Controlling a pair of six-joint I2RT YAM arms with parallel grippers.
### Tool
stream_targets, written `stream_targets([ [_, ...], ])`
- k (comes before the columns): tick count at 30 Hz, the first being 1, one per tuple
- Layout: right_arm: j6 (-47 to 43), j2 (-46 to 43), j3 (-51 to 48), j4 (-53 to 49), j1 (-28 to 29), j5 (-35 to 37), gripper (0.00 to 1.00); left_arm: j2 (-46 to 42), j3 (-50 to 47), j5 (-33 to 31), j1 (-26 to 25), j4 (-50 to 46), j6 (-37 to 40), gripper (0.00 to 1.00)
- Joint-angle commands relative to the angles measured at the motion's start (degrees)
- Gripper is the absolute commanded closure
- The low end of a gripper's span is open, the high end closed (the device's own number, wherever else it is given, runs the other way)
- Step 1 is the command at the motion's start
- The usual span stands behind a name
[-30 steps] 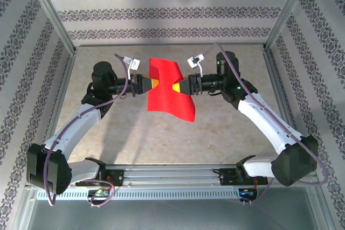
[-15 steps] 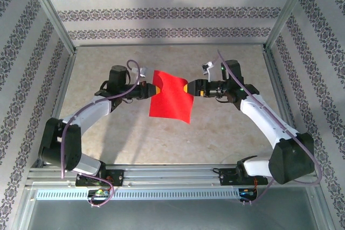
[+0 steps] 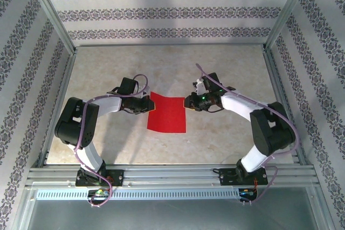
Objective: Fold a paper plane with a square sheet of paper (fold left side to right side)
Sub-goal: Place a square sheet of paper at the center of the table, then first fold in half a square sheet of paper at the center of the table.
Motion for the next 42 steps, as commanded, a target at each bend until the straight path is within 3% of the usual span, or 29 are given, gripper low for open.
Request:
stream_targets([
  [1, 1.40, 3.85, 1.74, 0.98, 1.90, 3.08, 0.93, -0.18, 1.59, -1.92, -0.74, -2.95, 2.16, 1.00],
  [3, 1.94, 5.97, 2.15, 1.25, 2.35, 3.45, 1.00, -0.39, 1.74, -1.90, -0.77, -3.23, 2.02, 1.00],
  [12, 1.32, 10.81, 2.10, -0.51, 2.82, 6.46, 1.00, -1.06, 1.57, -0.94, -0.94, -2.45, 0.96, 0.96],
  [30, -1.35, 13.07, 2.38, -2.76, 3.07, 8.69, 1.00, -4.96, 5.55, 4.68, -4.42, -0.09, -5.20, 0.51],
  [37, -1.09, 13.34, 2.34, -1.29, 3.25, 7.26, 1.00, -1.86, 7.78, 4.78, -7.87, 1.18, -6.10, 0.40],
  [42, -0.96, 13.09, 2.24, -0.86, 3.43, 6.80, 1.00, 0.92, 9.20, 4.86, -9.38, 3.64, -7.21, 0.38],
])
